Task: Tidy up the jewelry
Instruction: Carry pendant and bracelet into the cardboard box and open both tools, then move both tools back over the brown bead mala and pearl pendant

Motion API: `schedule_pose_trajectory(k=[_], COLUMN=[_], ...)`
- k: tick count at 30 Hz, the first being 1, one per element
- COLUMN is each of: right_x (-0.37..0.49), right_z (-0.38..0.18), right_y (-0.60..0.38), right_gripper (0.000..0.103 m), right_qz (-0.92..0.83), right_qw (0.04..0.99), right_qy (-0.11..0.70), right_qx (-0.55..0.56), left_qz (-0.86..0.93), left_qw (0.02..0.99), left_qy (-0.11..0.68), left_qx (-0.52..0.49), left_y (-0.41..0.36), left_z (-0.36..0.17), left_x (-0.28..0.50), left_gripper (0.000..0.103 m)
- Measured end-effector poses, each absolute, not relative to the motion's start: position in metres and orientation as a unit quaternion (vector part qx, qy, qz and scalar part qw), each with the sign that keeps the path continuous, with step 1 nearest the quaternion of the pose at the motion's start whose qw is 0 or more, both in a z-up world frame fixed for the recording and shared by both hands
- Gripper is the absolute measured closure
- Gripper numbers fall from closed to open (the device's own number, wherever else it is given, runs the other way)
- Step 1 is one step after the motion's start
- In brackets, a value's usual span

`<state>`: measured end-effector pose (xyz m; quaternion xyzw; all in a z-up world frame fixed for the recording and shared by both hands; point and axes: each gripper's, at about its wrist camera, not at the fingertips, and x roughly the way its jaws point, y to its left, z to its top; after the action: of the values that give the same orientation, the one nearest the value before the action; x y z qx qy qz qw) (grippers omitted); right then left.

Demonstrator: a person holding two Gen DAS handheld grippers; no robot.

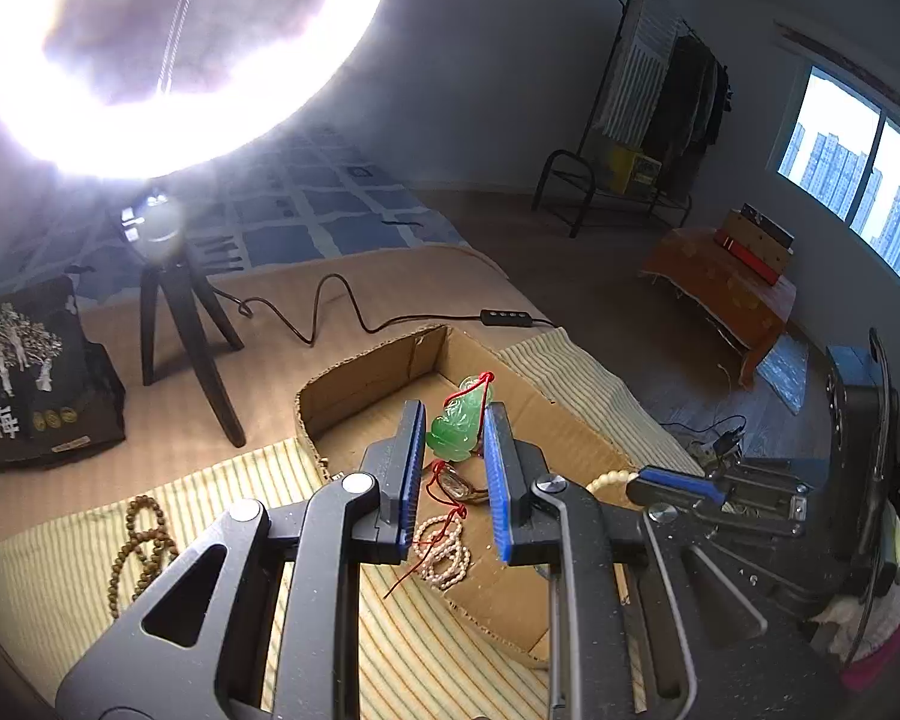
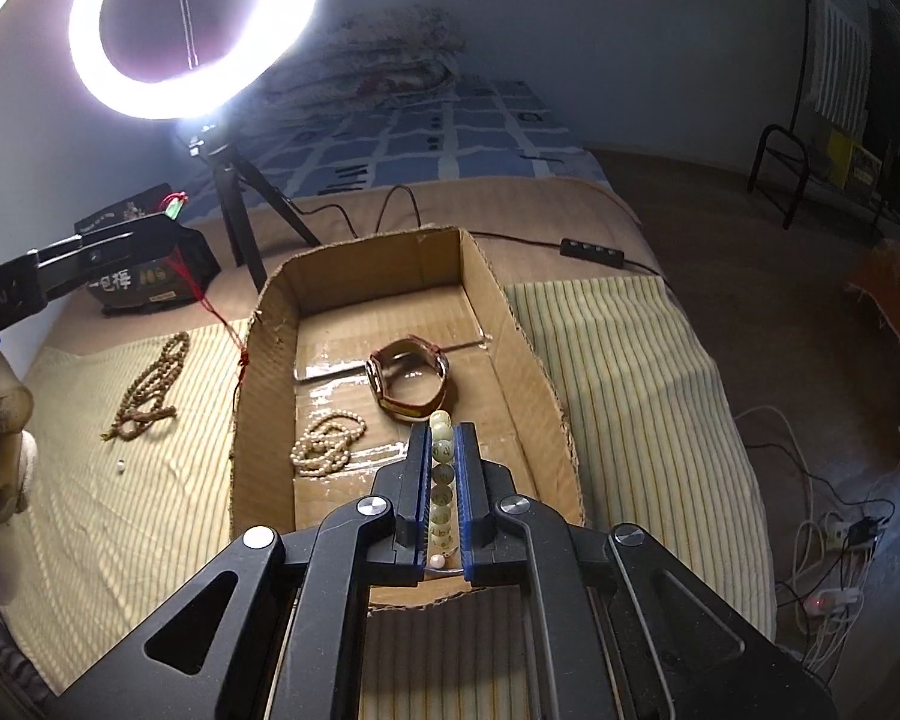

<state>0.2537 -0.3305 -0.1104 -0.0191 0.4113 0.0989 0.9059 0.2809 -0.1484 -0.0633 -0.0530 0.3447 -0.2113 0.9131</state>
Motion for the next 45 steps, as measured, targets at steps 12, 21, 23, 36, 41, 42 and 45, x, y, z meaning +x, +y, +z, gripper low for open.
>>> schedule_pose_trajectory(k=[12,21,23,36,41,42,45], right_x=[0.262,0.264,0.265,0.263,0.260,0.260,0.258], right_z=[-0.129,-0.134,-0.135,-0.131,-0.126,-0.125,-0.121], right_y=[-0.332,-0.331,-0.331,-0.329,-0.324,-0.323,-0.317], right_gripper=[0.097,0.096,0.085,0.039,0.039,0.039,0.039], right_qz=[0.090,0.082,0.074,0.065,0.068,0.068,0.073], right_qw=[0.896,0.891,0.890,0.895,0.898,0.898,0.900], right_qy=[0.434,0.445,0.449,0.441,0.435,0.433,0.429], right_qx=[-0.025,-0.026,-0.027,-0.026,-0.028,-0.028,-0.026], left_qz=[-0.202,-0.186,-0.182,-0.175,-0.172,-0.171,-0.166], left_qw=[0.900,0.897,0.900,0.903,0.906,0.907,0.909], left_qy=[0.386,0.400,0.396,0.392,0.387,0.386,0.383], left_qx=[-0.023,-0.013,-0.023,-0.027,-0.015,-0.013,-0.006], left_y=[-0.168,-0.170,-0.166,-0.156,-0.152,-0.150,-0.141], left_z=[-0.098,-0.103,-0.103,-0.095,-0.089,-0.088,-0.085], left_x=[0.294,0.296,0.296,0.295,0.287,0.285,0.281], left_gripper=[0.085,0.060,0.044,0.043,0.043,0.043,0.043])
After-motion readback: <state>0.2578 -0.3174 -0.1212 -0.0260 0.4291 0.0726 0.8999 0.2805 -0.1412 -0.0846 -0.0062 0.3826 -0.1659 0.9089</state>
